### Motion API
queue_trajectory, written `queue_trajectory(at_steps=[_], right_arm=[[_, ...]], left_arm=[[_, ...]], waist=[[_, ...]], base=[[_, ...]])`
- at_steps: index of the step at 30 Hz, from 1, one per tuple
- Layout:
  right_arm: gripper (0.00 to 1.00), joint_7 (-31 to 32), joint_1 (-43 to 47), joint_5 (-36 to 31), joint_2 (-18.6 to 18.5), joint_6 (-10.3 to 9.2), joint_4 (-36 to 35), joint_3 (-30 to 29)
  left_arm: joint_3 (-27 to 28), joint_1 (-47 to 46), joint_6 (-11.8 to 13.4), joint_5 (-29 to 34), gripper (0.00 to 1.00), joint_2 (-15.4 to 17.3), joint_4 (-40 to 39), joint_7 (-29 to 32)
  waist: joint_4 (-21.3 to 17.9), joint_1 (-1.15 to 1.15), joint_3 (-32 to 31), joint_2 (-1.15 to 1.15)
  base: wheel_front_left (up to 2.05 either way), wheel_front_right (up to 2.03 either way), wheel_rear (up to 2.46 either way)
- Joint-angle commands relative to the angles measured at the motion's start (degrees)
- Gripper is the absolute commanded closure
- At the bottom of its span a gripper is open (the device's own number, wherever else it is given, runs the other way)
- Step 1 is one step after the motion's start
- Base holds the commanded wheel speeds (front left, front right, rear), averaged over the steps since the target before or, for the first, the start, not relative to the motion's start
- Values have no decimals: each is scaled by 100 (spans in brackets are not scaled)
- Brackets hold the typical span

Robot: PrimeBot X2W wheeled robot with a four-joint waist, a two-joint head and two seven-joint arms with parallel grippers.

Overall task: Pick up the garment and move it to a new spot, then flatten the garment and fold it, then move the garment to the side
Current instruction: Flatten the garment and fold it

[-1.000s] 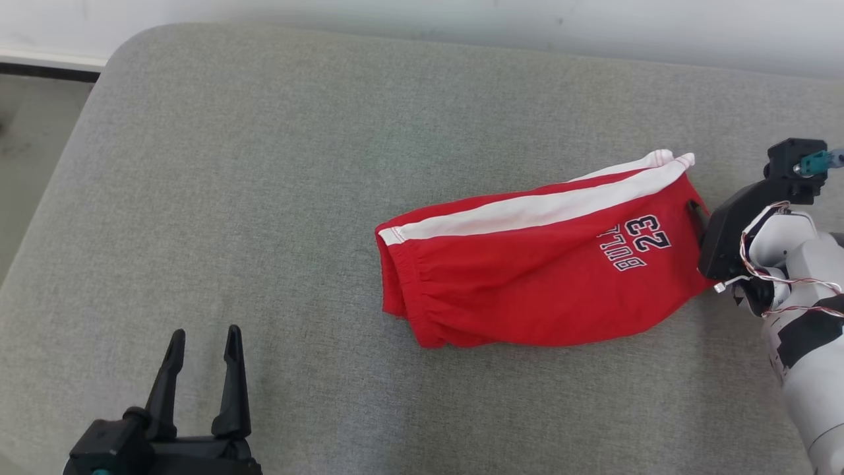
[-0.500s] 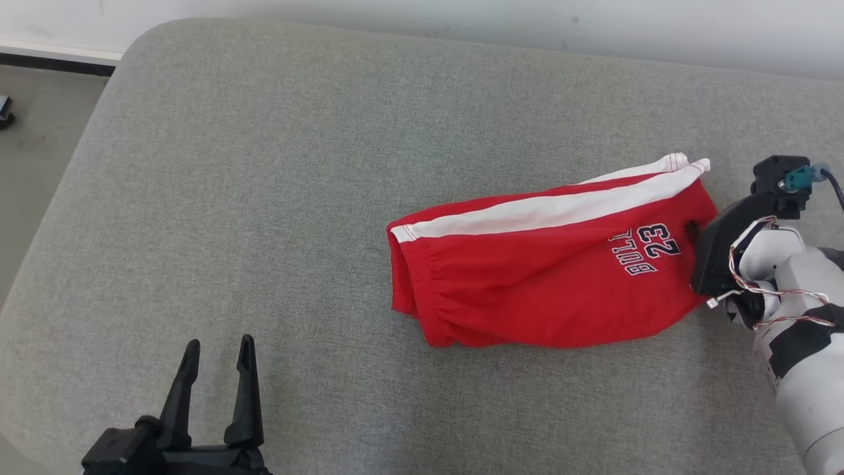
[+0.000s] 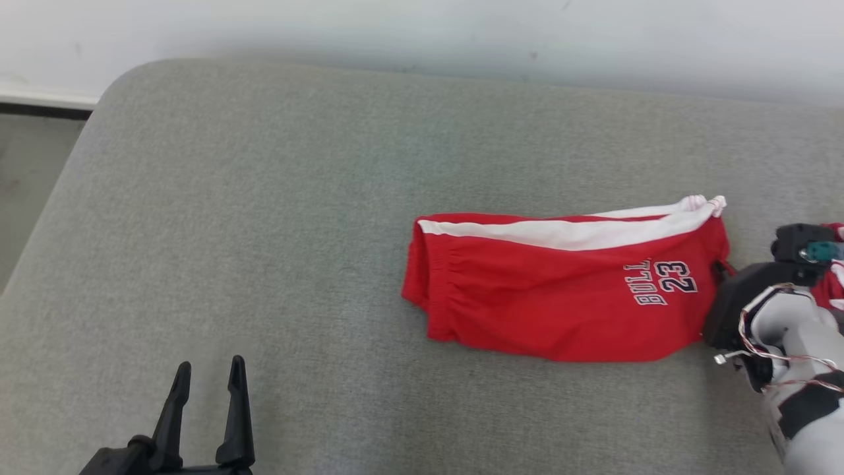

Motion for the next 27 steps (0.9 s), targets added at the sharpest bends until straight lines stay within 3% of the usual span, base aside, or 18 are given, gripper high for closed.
queue_trajectory(at_steps=[1, 7, 13, 20, 27], right_arm=[[100, -87, 128, -7, -115, -22, -63, -43], [100, -388, 392, -290, -286, -21, -396, -255], [100, -406, 654, -994, -383, -21, -860, -610], [100, -16, 952, -1623, 248, -20, -1922, -687], [100, 592, 1149, -1534, 936, -20, -2847, 33]], left_arm=[[15, 82, -13, 43, 0, -1, -16, 0], [4, 160, -38, 54, 0, 0, 17, 0], [-62, 220, 1, 61, 0, -1, 31, 0], [-98, 297, 6, 85, 0, 0, 58, 0], [-79, 301, -46, 60, 0, 0, 103, 0]], waist=[[-195, 0, -170, 0], [-384, 0, -367, 0], [-452, 0, -554, 0], [-459, 0, -685, 0], [-412, 0, -688, 0]], base=[[0, 0, 0], [0, 0, 0], [0, 0, 0], [0, 0, 0], [0, 0, 0]])
